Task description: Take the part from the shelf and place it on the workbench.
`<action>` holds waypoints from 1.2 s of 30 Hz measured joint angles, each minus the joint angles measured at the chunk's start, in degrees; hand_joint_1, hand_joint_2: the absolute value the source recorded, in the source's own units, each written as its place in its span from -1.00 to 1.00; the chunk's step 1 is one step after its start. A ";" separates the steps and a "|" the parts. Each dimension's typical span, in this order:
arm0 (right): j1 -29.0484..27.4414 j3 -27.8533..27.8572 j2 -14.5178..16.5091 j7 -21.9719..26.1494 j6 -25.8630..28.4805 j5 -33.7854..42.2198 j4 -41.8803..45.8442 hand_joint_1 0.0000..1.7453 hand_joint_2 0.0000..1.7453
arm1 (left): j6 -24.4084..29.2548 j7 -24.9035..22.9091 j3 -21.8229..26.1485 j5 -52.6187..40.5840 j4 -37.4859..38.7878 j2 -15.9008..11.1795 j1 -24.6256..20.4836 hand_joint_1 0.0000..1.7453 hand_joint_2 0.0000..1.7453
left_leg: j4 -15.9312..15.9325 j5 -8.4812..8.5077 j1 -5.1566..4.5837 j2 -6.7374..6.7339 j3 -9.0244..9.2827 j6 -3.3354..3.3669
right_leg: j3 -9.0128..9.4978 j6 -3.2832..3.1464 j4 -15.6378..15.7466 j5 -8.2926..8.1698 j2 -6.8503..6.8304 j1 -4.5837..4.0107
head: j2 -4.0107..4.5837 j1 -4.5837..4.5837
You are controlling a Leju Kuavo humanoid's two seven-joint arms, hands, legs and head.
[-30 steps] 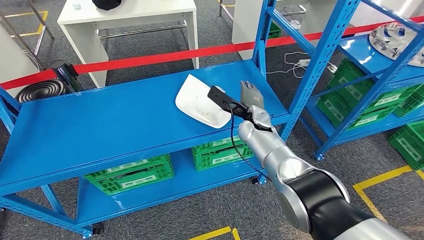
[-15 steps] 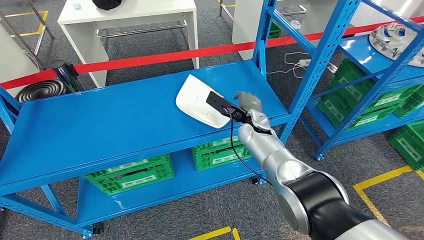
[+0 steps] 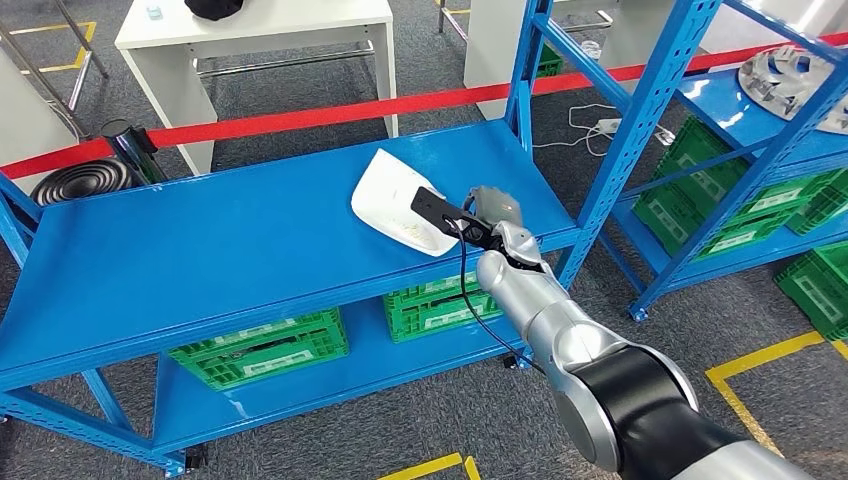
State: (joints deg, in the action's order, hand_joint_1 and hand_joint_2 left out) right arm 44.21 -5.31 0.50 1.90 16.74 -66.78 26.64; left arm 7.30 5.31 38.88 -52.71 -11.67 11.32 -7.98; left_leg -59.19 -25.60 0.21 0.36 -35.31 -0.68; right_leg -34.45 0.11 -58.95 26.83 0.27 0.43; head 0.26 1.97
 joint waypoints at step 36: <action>4.32 -1.48 3.80 8.99 -11.62 -3.08 3.47 -1.00 1.00 | -0.90 -0.91 0.33 -2.03 0.00 0.00 -0.64 -1.00 -1.00 | 0.00 0.05 0.01 -0.01 0.01 -0.05 | -0.01 -0.01 -0.04 0.00 0.01 -0.02 | 0.00 -0.01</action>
State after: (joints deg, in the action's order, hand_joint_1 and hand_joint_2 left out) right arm 48.53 -6.80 4.31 10.89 5.12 -69.86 30.11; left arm 6.40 4.40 39.21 -54.75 -11.67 11.32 -8.62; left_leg -59.18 -25.55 0.22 0.35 -35.30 -0.73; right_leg -34.46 0.11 -58.99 26.83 0.28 0.42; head 0.26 1.96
